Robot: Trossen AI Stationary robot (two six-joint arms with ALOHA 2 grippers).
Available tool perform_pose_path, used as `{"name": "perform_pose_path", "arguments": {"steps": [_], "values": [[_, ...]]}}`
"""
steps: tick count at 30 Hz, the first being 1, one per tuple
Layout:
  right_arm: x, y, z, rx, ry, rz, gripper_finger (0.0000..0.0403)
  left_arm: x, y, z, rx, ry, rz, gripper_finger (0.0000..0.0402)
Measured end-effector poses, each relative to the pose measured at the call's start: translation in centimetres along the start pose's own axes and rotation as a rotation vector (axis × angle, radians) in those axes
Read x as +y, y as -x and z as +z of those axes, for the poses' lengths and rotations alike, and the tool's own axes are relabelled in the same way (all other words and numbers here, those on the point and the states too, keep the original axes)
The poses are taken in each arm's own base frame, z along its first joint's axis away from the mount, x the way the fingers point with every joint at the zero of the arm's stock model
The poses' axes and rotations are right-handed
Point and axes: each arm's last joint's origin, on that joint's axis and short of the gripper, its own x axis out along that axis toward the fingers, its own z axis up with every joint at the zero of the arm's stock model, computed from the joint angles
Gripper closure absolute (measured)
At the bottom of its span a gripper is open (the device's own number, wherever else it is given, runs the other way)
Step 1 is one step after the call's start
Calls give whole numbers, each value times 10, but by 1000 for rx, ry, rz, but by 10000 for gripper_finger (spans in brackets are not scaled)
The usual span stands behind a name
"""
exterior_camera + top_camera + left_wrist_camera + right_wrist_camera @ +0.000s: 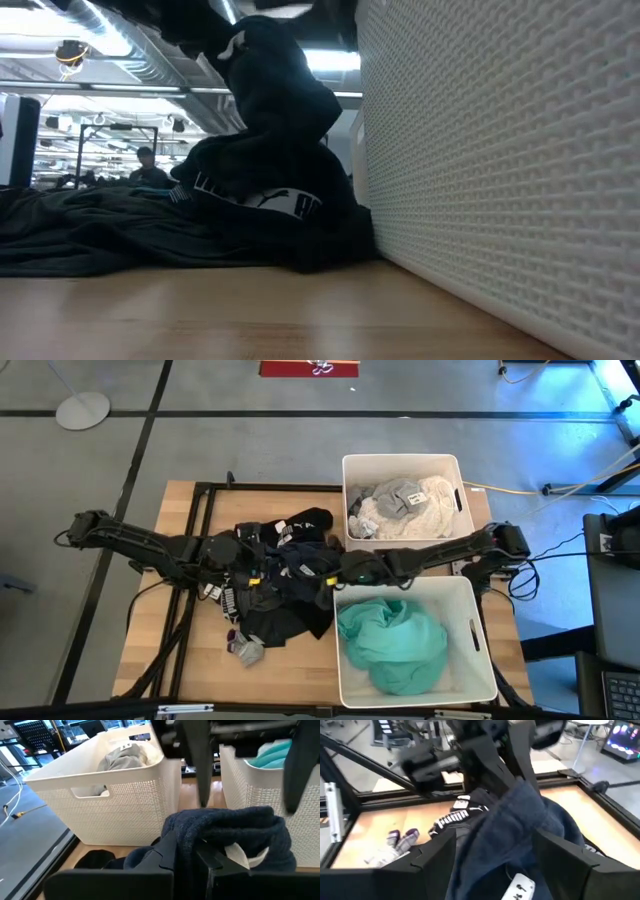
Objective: Sort clothes
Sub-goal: Put the blue pants into the bottom white laundry bin
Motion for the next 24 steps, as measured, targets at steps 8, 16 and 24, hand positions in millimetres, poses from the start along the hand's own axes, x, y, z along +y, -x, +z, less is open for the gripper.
{"name": "perform_pose_path", "arguments": {"steps": [8, 16, 24], "values": [[1, -12, -12, 43, -43, 27, 141, 2, 0, 0, 1, 13, 23, 392], [1, -13, -13, 53, -46, 32, 141, 5, -1, 2, -21, 47, 52, 388], [2, -25, -25, 71, -6, 8, 190, 5, -1, 5, -46, 61, 50, 387]]}}
